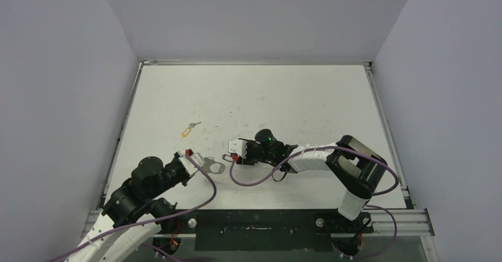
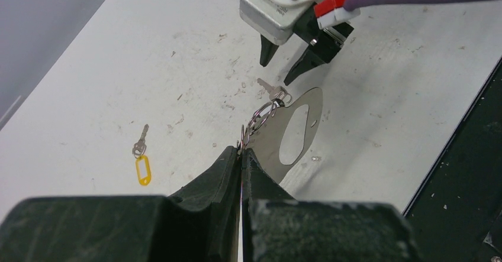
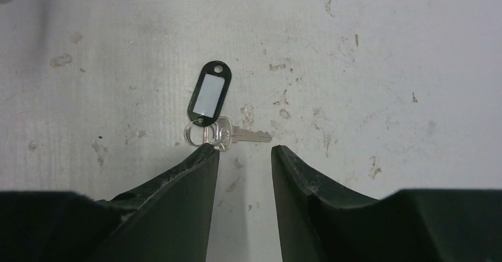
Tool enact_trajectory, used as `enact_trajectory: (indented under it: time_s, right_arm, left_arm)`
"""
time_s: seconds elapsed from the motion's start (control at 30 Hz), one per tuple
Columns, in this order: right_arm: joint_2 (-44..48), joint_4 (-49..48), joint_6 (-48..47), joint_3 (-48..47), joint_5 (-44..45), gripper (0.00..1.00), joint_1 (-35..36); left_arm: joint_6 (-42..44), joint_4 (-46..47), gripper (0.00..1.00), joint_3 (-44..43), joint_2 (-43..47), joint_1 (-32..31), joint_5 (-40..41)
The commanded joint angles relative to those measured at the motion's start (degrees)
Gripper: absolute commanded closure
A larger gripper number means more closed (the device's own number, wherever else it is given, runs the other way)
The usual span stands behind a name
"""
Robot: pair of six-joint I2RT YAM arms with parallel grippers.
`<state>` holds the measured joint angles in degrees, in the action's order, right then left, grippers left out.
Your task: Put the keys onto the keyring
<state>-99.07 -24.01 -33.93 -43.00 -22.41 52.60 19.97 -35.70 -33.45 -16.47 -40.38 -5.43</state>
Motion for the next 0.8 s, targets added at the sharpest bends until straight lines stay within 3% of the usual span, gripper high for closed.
enact_trajectory:
  time_s: [0.0, 0.37, 0.77]
  right_arm:
    - [2.2, -3.07, 0.69, 0.11, -4.49, 0.61, -0.86]
    - [-3.22, -0.47, -2.32, -2.38, -7.68, 0.63, 1.05]
    - [-7.06, 5.41, -4.46, -6.12, 1.23, 0.62, 3.27]
  left_arm:
    - [0.33, 3.92, 1.0, -1.07, -0.43, 0.48, -0.35]
    - [0.51, 3.45, 1.0, -0.99, 0.99, 0.58, 1.3]
    - [0.69, 3.62, 1.0, -1.0, 1.0, 1.01, 0.41]
